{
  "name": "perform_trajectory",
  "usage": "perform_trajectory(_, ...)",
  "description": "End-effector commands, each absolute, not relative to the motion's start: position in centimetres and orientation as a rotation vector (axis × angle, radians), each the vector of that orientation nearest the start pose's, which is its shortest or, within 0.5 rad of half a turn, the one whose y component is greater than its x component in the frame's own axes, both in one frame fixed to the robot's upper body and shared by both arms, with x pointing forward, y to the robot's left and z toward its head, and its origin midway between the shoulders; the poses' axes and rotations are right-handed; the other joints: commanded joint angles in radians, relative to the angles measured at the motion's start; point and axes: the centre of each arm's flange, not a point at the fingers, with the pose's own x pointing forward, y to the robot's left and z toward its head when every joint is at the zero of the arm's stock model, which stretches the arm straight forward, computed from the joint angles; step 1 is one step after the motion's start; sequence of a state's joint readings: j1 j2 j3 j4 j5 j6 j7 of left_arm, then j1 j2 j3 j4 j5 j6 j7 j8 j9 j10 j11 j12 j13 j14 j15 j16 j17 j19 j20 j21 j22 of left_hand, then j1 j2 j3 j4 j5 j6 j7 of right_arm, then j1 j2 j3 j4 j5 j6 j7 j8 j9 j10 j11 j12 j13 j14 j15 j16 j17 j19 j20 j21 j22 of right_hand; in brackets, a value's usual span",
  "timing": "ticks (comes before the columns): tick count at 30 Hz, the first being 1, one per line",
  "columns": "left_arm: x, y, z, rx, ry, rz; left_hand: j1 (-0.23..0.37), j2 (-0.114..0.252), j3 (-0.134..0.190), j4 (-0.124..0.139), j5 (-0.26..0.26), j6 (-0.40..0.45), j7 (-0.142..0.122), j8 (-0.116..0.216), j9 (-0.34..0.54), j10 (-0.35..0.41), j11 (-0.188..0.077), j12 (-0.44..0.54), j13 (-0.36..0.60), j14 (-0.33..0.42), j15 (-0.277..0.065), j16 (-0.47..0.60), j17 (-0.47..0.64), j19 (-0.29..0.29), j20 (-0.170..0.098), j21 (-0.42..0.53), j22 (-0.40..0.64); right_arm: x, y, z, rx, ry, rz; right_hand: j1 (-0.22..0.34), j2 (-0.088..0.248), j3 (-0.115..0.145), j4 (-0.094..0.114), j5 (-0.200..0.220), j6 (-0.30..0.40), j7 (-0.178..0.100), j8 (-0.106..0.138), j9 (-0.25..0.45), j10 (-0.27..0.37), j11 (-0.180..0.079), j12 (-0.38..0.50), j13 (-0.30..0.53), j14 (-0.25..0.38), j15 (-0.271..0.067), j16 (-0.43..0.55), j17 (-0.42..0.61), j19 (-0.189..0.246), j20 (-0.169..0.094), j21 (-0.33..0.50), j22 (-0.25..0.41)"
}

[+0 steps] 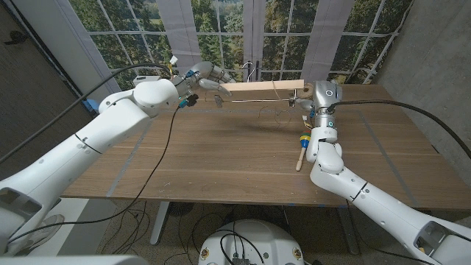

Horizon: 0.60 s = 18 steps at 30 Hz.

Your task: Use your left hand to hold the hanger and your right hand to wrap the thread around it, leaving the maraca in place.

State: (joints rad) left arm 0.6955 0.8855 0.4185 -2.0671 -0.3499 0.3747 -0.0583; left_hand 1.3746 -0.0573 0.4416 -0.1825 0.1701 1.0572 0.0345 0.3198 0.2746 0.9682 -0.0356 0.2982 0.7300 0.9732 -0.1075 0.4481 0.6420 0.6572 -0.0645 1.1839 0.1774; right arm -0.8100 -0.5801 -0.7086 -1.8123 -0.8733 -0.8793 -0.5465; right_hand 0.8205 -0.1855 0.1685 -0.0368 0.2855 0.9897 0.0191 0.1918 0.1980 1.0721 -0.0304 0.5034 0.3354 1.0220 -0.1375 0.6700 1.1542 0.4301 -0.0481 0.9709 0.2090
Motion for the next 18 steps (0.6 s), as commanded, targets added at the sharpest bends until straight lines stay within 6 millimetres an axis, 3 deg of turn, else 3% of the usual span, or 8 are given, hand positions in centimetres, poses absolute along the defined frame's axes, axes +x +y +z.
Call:
perform_trajectory(1,53.0,21.4,13.6,0.778,-0.58,-0.352,0.138,0.149,0.027,0.022,0.004,0.054,0.048,0.003,0.03,0.004,0.003,-0.006,0.005,0.041,-0.071,0.0,0.004,0.006,-0.129,0.01,-0.001,55.4,-21.7,6.3,-1.302,-0.732,-0.971,0.357,0.349,-0.006,0.003,0.003,0.1,-0.092,0.004,0.001,0.06,-0.052,0.008,0.142,0.023,-0.089,-0.003,0.003,-0.006,-0.113,0.007,0.0)
perform_trajectory(18,54.7,20.8,13.2,0.895,-0.497,-0.325,0.139,0.15,0.028,0.021,0.004,0.051,0.048,-0.001,0.033,0.006,0.004,-0.012,0.005,0.042,-0.07,-0.002,0.003,0.006,-0.129,0.01,-0.001,53.7,-18.9,10.8,-1.404,-0.955,-0.967,0.36,0.35,-0.011,0.007,0.004,0.099,-0.095,0.003,0.001,0.059,-0.057,-0.006,0.138,0.023,-0.089,-0.018,0.002,-0.006,-0.118,0.019,-0.004)
